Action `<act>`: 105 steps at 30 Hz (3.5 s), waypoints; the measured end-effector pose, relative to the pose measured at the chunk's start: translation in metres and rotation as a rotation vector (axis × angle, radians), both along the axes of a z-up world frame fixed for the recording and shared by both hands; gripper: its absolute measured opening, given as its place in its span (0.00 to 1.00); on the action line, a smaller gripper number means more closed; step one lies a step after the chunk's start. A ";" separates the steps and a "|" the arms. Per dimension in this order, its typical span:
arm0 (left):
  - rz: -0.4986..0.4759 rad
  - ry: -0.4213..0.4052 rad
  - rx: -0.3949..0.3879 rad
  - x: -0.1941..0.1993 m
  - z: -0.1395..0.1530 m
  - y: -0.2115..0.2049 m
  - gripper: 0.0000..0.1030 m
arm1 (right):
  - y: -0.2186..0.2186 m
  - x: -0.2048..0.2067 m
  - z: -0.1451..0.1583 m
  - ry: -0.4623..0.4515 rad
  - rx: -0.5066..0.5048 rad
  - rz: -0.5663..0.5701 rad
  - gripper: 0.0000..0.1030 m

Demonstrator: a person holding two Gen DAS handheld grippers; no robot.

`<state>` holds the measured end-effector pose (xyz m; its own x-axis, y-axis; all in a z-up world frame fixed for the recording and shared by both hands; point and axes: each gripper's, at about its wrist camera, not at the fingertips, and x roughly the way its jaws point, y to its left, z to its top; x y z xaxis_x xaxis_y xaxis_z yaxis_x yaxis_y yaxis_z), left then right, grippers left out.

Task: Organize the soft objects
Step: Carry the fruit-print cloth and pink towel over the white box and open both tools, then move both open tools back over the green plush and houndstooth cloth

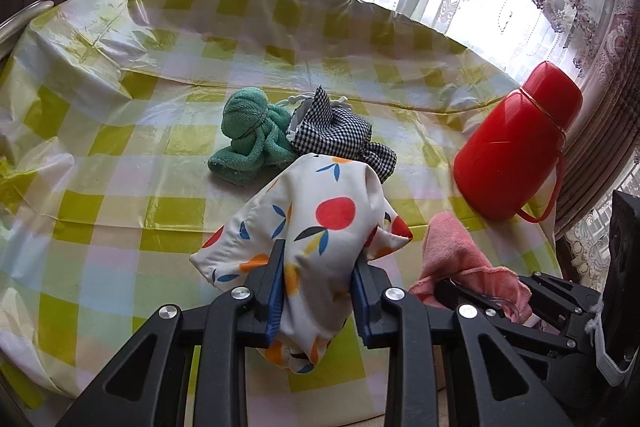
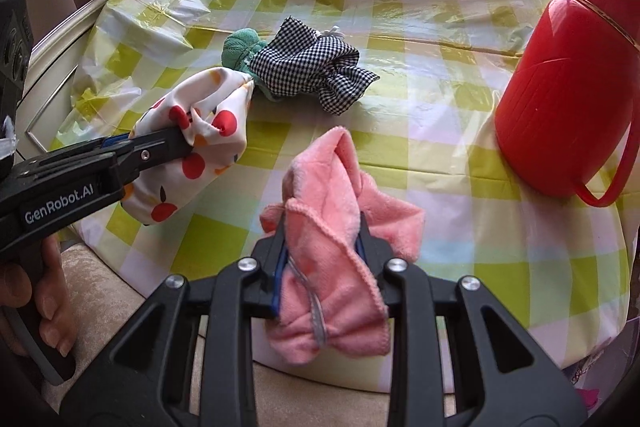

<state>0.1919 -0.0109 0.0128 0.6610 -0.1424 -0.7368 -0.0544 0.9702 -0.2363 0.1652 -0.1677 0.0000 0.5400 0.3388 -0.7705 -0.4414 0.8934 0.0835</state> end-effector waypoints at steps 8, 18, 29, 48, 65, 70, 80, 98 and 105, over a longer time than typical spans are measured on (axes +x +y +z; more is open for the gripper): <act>-0.089 -0.026 0.025 -0.011 0.014 -0.043 0.29 | -0.041 -0.011 0.011 -0.005 0.050 -0.071 0.30; -0.240 -0.055 0.047 -0.020 0.025 -0.111 0.29 | -0.113 -0.031 0.025 -0.022 0.077 -0.191 0.30; -0.462 -0.070 0.022 -0.026 0.035 -0.201 0.29 | -0.224 -0.051 0.025 -0.015 0.037 -0.401 0.30; -0.831 -0.043 -0.042 -0.041 0.033 -0.331 0.64 | -0.386 -0.074 0.039 -0.064 -0.026 -0.803 0.37; -0.655 -0.034 -0.075 -0.025 0.031 -0.283 0.69 | -0.353 -0.070 0.043 -0.086 -0.026 -0.707 0.63; -0.585 -0.051 -0.082 -0.016 0.032 -0.258 0.69 | -0.326 -0.064 0.046 -0.084 0.003 -0.640 0.63; -0.378 -0.071 -0.118 0.007 0.030 -0.180 0.69 | -0.251 -0.045 0.052 -0.076 0.025 -0.469 0.65; 0.039 -0.116 -0.184 0.041 0.033 -0.011 0.69 | -0.098 0.009 0.076 -0.142 0.062 -0.202 0.71; 0.216 -0.129 -0.199 0.060 0.042 0.051 0.70 | -0.035 0.048 0.106 -0.220 0.130 -0.135 0.75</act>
